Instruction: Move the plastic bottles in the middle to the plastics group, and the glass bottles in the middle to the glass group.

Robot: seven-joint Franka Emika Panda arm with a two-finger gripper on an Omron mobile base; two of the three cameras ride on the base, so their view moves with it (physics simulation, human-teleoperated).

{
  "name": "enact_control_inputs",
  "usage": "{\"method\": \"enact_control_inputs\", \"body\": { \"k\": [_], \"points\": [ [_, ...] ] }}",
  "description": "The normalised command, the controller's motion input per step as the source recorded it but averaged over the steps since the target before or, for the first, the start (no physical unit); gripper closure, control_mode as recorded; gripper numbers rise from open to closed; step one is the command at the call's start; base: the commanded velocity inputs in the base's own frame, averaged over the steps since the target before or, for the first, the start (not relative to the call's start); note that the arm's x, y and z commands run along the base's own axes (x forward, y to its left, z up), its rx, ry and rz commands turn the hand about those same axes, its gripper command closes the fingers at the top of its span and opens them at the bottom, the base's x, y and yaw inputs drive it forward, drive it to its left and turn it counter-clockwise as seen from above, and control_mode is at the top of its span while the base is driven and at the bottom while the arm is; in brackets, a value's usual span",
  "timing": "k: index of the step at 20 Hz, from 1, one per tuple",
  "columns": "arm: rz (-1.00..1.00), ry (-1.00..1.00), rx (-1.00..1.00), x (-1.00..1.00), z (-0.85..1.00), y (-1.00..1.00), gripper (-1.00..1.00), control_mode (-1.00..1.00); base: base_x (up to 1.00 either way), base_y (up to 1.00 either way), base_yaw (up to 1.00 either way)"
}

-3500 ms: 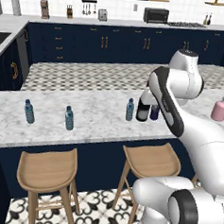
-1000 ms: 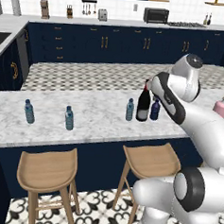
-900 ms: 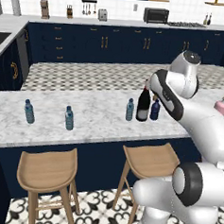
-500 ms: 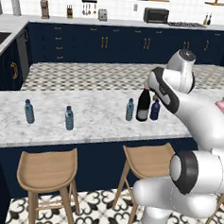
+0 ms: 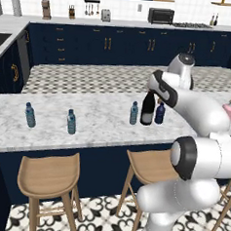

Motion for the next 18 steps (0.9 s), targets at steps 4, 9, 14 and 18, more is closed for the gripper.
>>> {"method": "enact_control_inputs", "body": {
  "k": [4,9,14,18],
  "points": [
    [0.0,0.0,-0.01,0.29,-0.18,0.0,-1.0,-1.0,0.0,0.0,0.0],
    [0.0,0.0,-0.01,0.32,-0.17,-0.02,-1.0,-1.0,0.0,0.0,0.0],
    [-0.03,0.01,0.0,0.36,-0.19,-0.09,-1.0,-1.0,0.0,0.0,0.0],
    [-0.02,0.03,0.0,0.25,-0.24,-0.11,-1.0,-1.0,0.0,0.0,0.0]
  ]
}}
